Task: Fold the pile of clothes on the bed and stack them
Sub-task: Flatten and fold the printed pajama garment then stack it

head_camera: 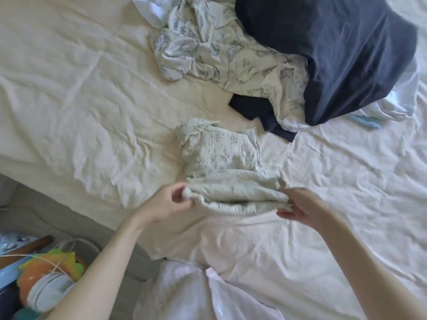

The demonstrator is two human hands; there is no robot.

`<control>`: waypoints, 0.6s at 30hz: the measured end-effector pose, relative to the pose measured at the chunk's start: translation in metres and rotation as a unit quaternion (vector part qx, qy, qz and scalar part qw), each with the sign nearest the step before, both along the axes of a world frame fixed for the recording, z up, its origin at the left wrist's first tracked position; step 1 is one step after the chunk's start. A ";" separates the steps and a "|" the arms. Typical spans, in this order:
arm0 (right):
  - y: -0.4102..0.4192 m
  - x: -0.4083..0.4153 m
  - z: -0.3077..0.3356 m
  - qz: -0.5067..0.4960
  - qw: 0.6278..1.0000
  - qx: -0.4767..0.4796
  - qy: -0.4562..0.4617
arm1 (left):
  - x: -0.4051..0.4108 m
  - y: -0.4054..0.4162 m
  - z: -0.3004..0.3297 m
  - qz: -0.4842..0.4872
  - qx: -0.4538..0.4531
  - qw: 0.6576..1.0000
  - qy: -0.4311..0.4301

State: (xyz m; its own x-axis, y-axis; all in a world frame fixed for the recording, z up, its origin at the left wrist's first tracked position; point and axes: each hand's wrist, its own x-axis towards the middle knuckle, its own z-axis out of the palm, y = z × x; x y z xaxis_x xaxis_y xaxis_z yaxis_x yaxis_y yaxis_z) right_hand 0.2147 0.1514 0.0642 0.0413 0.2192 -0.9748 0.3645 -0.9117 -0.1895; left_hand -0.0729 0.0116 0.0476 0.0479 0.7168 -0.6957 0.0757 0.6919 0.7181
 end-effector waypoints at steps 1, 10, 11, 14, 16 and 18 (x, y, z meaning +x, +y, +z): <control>0.011 -0.010 0.002 -0.009 1.000 0.020 0.003 | -0.005 0.008 0.000 0.055 0.019 0.998 0.003; 0.093 -0.114 -0.026 0.044 0.972 0.226 -0.047 | -0.028 0.102 -0.055 0.284 0.047 0.937 0.199; 0.089 -0.118 -0.036 0.126 0.946 0.282 -0.099 | -0.027 0.107 -0.062 0.273 0.029 0.934 0.230; 0.057 -0.123 -0.055 0.354 0.785 0.475 -0.180 | -0.022 0.109 -0.070 0.227 0.033 0.914 0.334; 0.037 -0.127 -0.064 0.443 0.699 0.538 -0.160 | -0.013 0.103 -0.067 0.188 0.099 0.903 0.374; 0.029 -0.129 -0.074 0.501 0.672 0.525 -0.149 | -0.003 0.099 -0.062 0.145 0.112 0.906 0.381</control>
